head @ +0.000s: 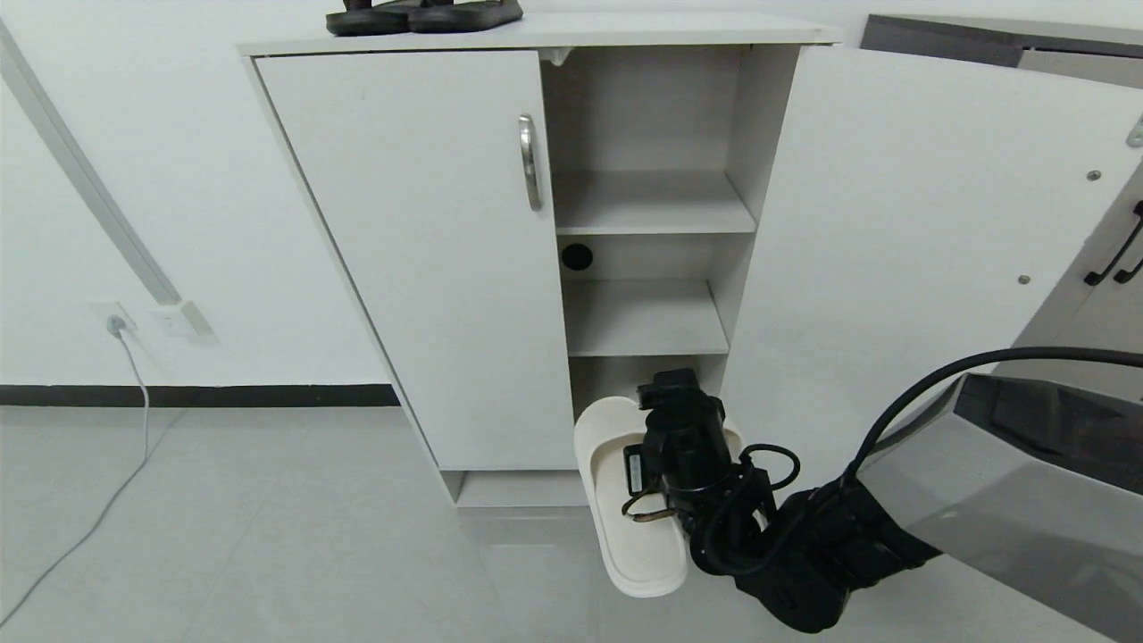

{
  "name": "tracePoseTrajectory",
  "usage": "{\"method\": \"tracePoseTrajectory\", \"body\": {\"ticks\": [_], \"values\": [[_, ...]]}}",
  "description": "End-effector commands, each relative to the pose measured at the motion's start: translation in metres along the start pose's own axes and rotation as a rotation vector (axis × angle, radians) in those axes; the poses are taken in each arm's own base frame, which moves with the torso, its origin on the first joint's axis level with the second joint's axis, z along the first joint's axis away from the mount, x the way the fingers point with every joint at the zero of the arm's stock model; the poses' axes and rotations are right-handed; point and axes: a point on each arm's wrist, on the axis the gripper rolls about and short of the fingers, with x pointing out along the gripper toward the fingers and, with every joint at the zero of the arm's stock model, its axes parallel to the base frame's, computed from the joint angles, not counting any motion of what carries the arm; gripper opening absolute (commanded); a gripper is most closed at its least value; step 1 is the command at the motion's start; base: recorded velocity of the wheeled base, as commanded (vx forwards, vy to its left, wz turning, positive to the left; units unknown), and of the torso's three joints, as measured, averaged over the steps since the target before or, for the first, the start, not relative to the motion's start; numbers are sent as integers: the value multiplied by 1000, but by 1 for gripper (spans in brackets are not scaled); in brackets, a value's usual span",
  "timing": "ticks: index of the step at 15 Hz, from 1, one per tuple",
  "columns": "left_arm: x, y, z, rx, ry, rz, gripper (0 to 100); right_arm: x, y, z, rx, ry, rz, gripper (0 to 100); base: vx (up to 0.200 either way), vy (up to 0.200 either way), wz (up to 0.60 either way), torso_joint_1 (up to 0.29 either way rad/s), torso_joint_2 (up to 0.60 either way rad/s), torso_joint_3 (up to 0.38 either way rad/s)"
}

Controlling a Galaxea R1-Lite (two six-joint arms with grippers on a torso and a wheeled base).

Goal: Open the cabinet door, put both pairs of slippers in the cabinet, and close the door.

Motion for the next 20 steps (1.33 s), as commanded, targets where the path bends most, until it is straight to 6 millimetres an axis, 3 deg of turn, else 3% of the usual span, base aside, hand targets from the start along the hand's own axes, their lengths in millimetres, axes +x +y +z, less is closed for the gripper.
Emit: {"method": "tracePoseTrajectory", "body": {"ticks": [1, 5, 10, 14, 20], "values": [[0, 0, 0, 1, 2, 1, 0, 3, 1, -5, -7, 9, -2, 0, 0, 0, 0, 2, 7, -207], [0, 0, 0, 1, 2, 1, 0, 11, 3, -17, -16, 15, -32, 0, 0, 0, 0, 6, 4, -194], [0, 0, 0, 0, 2, 1, 0, 10, 3, -1, 19, -145, -66, 0, 0, 0, 0, 7, 4, -186], [0, 0, 0, 0, 0, 1, 0, 15, -14, 8, -35, -320, -107, 0, 0, 0, 0, 0, 0, 0], [0, 0, 0, 0, 2, 3, 0, 18, -14, 5, -36, -319, -107, 0, 33, 0, 0, 0, 0, 0]]}}
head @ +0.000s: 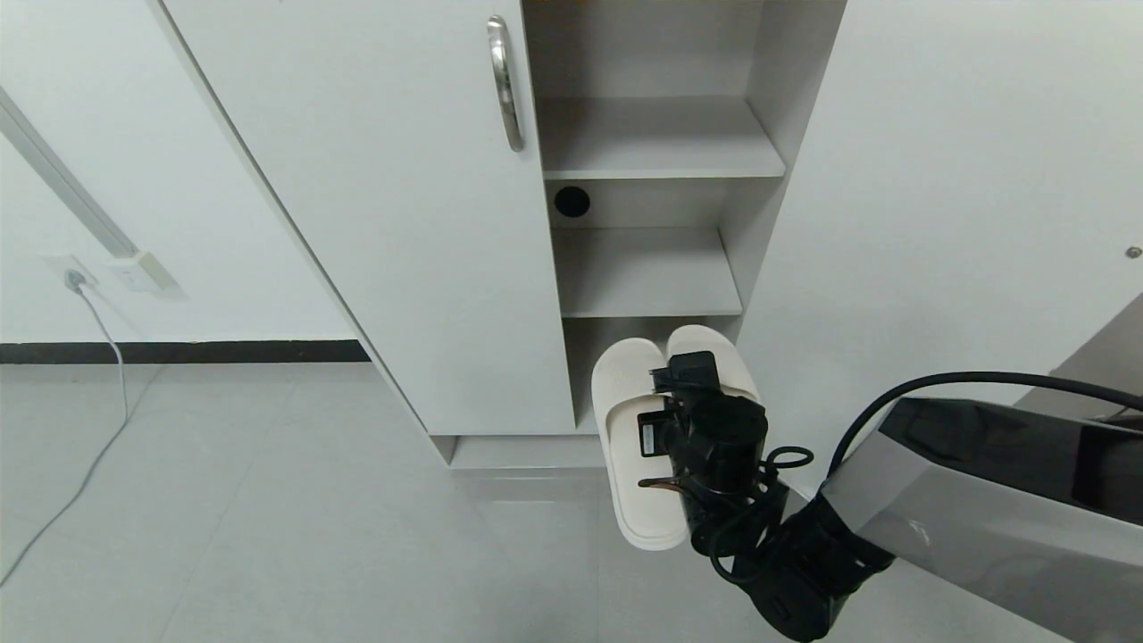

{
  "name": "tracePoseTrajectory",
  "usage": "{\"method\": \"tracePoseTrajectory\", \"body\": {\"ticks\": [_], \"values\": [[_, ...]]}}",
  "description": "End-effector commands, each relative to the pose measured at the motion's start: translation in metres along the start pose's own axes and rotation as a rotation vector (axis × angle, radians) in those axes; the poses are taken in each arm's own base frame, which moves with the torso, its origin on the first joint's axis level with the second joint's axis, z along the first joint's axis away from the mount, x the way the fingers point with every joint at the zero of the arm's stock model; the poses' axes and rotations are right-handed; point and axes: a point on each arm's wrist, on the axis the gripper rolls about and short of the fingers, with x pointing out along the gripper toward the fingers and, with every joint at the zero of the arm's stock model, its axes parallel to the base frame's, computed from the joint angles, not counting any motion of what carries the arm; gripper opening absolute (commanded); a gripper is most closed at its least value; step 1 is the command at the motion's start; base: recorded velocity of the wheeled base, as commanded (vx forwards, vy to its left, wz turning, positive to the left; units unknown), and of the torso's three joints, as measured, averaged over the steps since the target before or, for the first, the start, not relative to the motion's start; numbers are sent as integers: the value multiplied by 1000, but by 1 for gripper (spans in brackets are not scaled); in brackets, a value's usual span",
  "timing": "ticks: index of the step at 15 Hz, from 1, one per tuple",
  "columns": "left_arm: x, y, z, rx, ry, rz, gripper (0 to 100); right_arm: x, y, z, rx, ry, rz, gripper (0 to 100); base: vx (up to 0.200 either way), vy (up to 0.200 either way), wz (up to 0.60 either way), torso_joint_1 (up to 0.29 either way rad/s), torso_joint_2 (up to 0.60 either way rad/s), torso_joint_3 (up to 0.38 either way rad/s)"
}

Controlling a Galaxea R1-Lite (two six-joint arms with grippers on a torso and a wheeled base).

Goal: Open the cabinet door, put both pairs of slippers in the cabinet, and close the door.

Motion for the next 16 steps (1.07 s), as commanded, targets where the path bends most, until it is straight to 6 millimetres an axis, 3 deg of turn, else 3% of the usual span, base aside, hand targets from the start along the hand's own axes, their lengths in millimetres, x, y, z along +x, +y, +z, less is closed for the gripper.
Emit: {"method": "tracePoseTrajectory", "body": {"ticks": [1, 11, 16], "values": [[0, 0, 0, 0, 1, 1, 0, 1, 0, -1, -1, 1, -2, 0, 200, 0, 0, -2, 2, 7], [0, 0, 0, -8, 2, 2, 0, -3, -3, 22, 37, -43, -4, 0, 20, 0, 0, 0, 1, 0], [0, 0, 0, -8, 1, 4, 0, -2, -3, 20, 29, -36, -3, 0, 0, 0, 0, 0, 0, 0]]}}
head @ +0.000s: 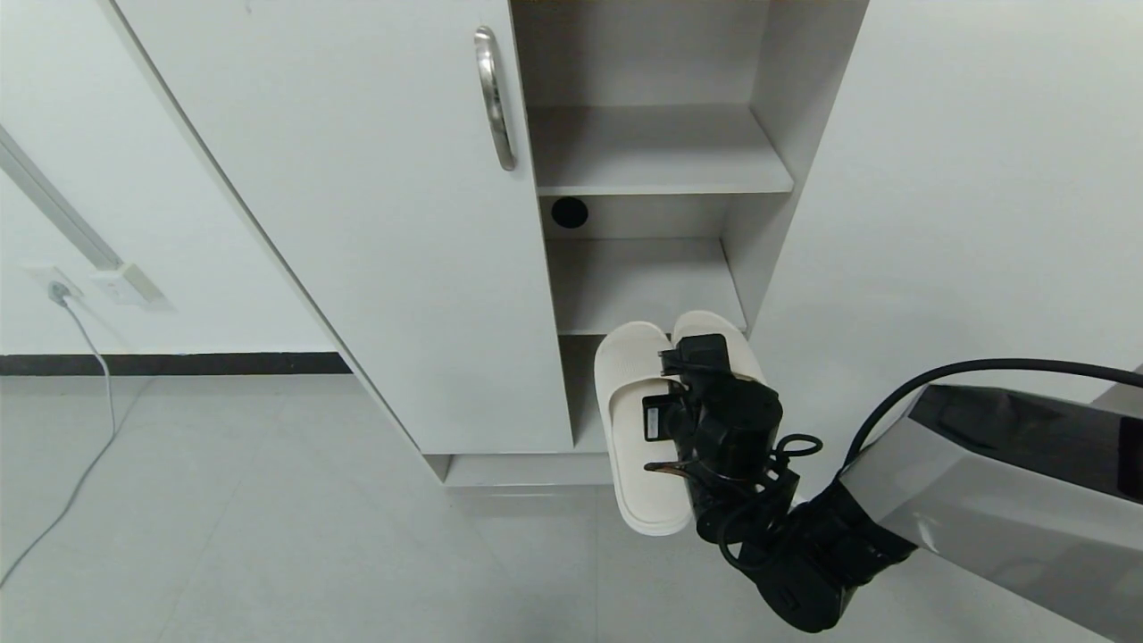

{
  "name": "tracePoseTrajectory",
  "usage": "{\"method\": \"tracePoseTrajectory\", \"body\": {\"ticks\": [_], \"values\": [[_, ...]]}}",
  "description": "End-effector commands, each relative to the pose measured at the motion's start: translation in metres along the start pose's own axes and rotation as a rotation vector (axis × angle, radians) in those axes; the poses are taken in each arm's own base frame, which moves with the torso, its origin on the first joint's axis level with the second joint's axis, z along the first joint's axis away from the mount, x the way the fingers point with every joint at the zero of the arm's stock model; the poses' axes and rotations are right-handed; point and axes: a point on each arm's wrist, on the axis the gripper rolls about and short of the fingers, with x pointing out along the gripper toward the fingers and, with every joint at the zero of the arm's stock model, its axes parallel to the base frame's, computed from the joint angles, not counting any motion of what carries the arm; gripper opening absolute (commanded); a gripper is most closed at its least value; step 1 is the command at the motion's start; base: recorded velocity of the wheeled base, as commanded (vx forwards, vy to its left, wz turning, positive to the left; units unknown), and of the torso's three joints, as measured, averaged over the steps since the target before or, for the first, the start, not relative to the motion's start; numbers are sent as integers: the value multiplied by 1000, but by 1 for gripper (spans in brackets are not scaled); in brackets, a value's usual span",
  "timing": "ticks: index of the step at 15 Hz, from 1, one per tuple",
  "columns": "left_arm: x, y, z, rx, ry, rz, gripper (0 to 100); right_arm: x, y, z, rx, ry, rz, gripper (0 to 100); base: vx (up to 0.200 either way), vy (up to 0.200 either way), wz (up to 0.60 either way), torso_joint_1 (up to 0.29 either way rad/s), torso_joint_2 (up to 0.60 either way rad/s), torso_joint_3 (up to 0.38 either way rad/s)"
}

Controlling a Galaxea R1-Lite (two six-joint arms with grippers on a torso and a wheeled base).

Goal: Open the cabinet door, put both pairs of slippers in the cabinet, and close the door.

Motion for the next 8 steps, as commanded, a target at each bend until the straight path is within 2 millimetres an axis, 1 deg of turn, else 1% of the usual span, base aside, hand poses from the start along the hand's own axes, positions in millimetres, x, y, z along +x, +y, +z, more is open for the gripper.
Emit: {"method": "tracePoseTrajectory", "body": {"ticks": [1, 6, 8], "values": [[0, 0, 0, 0, 1, 0, 0, 0, 0, 2, 2, -3, 0, 0, 200, 0, 0, -2, 2, -2], [0, 0, 0, 2, 1, -1, 0, -3, 3, 1, 2, -3, 10, 0, 200, 0, 0, 0, 1, 3], [0, 0, 0, 2, 0, -1, 0, -3, 4, -2, -2, 4, 13, 0, 200, 0, 0, 0, 2, 0]]}}
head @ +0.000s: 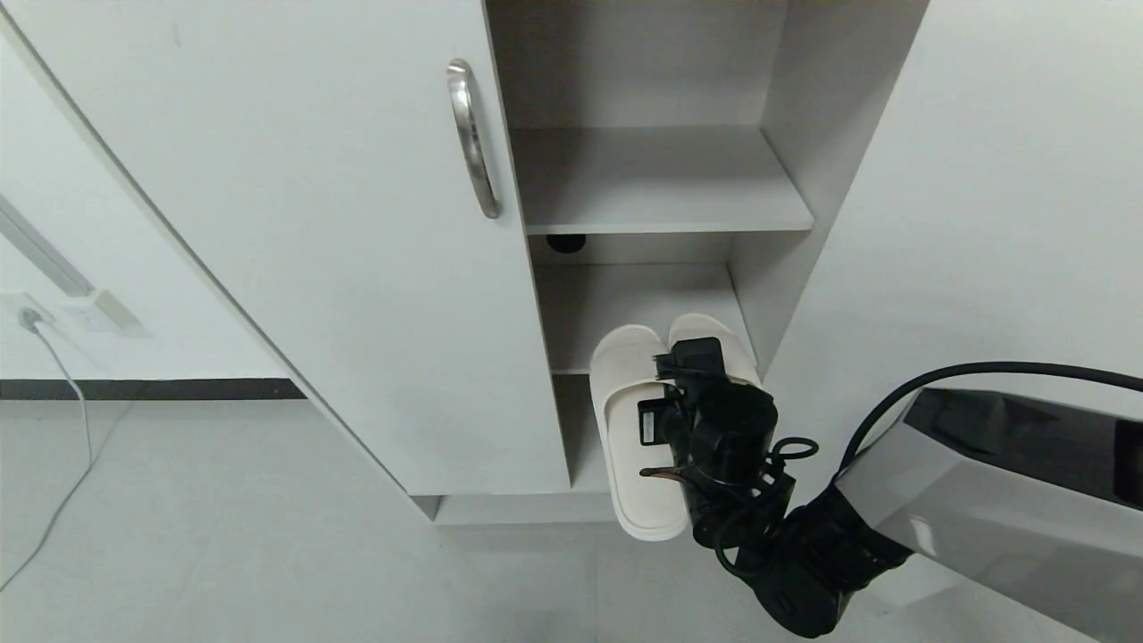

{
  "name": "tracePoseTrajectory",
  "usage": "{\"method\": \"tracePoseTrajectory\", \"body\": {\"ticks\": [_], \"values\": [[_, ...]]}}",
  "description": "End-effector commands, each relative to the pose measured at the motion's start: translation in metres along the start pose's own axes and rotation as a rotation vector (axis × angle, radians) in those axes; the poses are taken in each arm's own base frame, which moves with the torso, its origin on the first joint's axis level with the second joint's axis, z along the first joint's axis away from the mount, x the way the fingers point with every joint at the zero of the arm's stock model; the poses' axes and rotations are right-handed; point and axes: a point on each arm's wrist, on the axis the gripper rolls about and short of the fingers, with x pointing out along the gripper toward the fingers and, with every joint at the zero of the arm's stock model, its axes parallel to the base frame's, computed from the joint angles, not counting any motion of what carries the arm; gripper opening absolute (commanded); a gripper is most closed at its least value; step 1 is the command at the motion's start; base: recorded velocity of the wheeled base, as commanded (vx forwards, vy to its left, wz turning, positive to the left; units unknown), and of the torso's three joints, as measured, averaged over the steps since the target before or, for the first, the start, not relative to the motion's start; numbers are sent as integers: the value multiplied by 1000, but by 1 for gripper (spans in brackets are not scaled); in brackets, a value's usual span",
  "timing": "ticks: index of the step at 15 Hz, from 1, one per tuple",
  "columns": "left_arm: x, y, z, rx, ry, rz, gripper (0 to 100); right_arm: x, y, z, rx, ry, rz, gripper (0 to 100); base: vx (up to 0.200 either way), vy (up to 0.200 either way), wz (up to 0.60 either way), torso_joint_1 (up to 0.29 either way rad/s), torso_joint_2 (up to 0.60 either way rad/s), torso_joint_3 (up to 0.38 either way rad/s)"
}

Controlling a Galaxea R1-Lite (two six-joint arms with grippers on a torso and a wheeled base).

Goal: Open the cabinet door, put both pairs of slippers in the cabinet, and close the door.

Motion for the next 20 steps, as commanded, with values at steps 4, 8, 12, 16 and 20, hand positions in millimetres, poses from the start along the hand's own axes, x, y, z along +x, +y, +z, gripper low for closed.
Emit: {"method": "tracePoseTrajectory", "body": {"ticks": [4, 8, 12, 16, 20], "values": [[0, 0, 0, -1, 1, -2, 0, 1, 4, -11, -1, 20, 8, 0, 200, 0, 0, 1, 5, 1], [0, 0, 0, -1, 1, 0, 0, 25, 9, -19, -6, 20, -18, 0, 50, 0, 0, 2, 1, 2], [0, 0, 0, 1, 0, 0, 0, 59, 15, -23, -17, 37, -44, 0, 0, 0, 0, 0, 0, 0], [0, 0, 0, 1, 0, 0, 0, 92, 22, -10, -2, 15, -67, 0, 0, 0, 0, 0, 0, 0], [0, 0, 0, 1, 1, 0, 0, 113, 17, 8, 9, -1, -91, 0, 0, 0, 0, 0, 0, 0]]}}
